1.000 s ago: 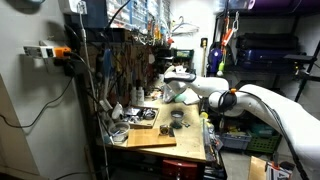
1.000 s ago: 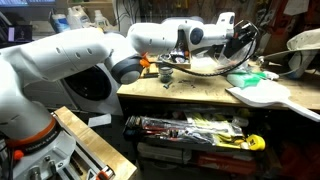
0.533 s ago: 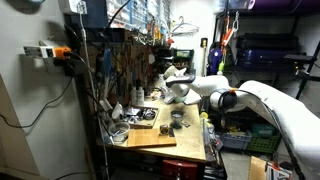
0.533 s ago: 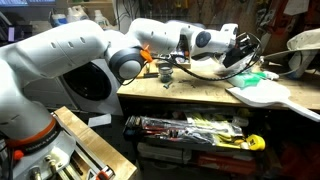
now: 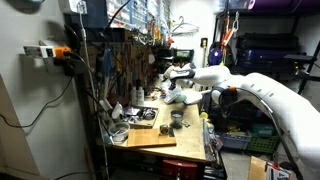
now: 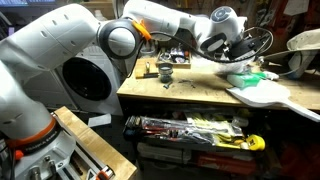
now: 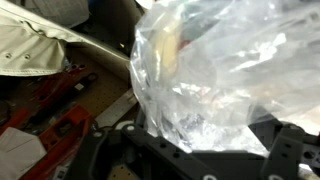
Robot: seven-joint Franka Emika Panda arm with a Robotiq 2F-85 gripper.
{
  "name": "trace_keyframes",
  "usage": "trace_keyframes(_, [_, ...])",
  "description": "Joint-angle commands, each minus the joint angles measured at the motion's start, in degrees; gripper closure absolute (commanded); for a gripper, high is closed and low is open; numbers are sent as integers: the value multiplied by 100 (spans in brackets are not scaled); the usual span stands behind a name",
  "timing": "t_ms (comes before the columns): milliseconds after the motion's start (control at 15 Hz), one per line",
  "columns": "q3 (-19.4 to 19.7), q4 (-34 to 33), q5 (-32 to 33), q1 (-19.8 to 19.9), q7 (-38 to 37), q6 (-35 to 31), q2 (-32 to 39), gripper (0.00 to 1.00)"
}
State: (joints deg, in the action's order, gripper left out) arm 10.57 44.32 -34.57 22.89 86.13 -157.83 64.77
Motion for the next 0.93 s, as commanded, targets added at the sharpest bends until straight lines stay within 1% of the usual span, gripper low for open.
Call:
trace_keyframes(0, [353, 226, 364, -117, -311, 1375, -439, 0])
trace_keyframes(333, [692, 261, 740, -83, -529, 3300, -865, 0])
trace_keyframes(400, [801, 256, 808, -99, -653, 3593, -920, 0])
trace_keyframes(667, [1020, 275, 773, -96, -1086, 4125, -1180, 0])
trace_keyframes(733, [1048, 292, 723, -89, -1260, 4230, -1245, 0])
trace_keyframes(800, [1039, 292, 650, -50, -1508, 4499, -1315, 0])
trace_keyframes(867, [1093, 351, 629, -75, -1780, 4467, -1353, 0])
